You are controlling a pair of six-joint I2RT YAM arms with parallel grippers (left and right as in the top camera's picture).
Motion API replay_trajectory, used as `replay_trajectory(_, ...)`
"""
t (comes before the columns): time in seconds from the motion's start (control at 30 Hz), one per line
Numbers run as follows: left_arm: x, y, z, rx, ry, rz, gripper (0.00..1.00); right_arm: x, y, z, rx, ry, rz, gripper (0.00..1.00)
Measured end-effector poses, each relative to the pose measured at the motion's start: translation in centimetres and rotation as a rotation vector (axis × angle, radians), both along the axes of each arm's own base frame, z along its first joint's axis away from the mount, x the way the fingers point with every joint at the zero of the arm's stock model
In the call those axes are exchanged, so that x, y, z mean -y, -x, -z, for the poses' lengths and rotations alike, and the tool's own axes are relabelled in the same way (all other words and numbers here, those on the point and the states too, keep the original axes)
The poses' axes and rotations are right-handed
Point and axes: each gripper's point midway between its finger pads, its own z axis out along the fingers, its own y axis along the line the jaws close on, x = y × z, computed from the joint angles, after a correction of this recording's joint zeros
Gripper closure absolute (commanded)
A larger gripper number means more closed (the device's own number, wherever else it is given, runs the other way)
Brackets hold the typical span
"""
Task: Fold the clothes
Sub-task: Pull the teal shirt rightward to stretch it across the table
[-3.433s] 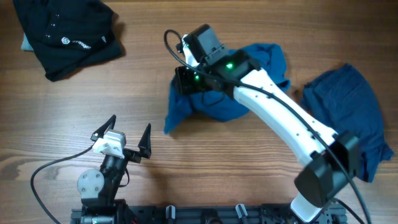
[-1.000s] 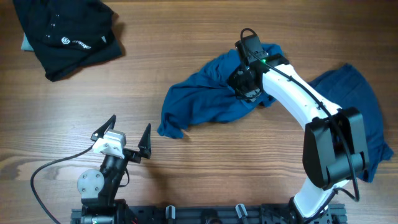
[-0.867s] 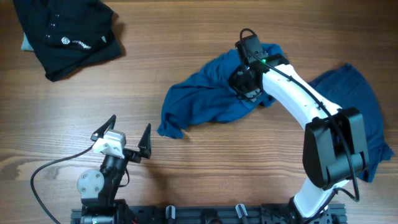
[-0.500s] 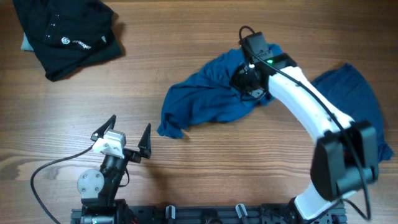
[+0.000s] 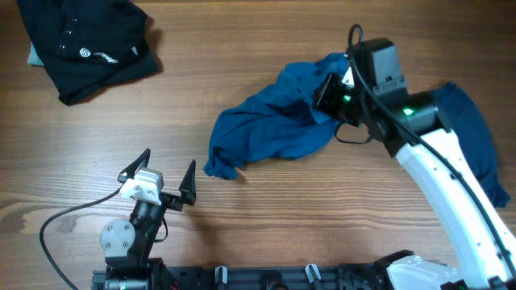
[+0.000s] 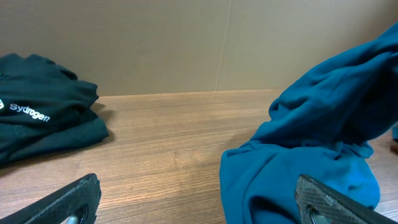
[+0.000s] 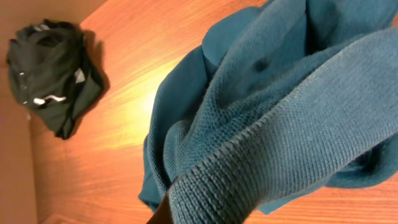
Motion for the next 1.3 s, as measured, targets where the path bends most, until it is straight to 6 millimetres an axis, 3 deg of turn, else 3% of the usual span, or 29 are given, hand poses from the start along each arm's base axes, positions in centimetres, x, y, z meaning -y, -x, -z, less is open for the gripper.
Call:
replay_trajectory(0.3,0.0,0.0,0.0,0.0,0.0,0.0,0.0,1.3,3.1,-2.4,0.02,0.0,0.008,0.96)
replay_trajectory(0.57,0.0,0.0,0.0,0.0,0.0,0.0,0.0,7.7,6.3,-3.5,0.027,0.164,0.27,0.93)
replay_trajectory(0.7,0.0,0.0,0.0,0.0,0.0,0.0,0.0,9.4,6.9,-4.4,0.068,0.205,0.33,0.9)
replay_trajectory(1.03,0.0,0.0,0.0,0.0,0.0,0.0,0.0,13.4,9.5,-3.3,0.0,0.377,0.452,0.9)
replay_trajectory(1.13,0.0,0.0,0.0,0.0,0.0,0.0,0.0,13.7,9.5,-3.4,0.004,0.386,0.467,0.95)
replay_trajectory(1.3,0.0,0.0,0.0,0.0,0.0,0.0,0.0,13.8,9.5,-3.5,0.008,0.385,0.483,0.95)
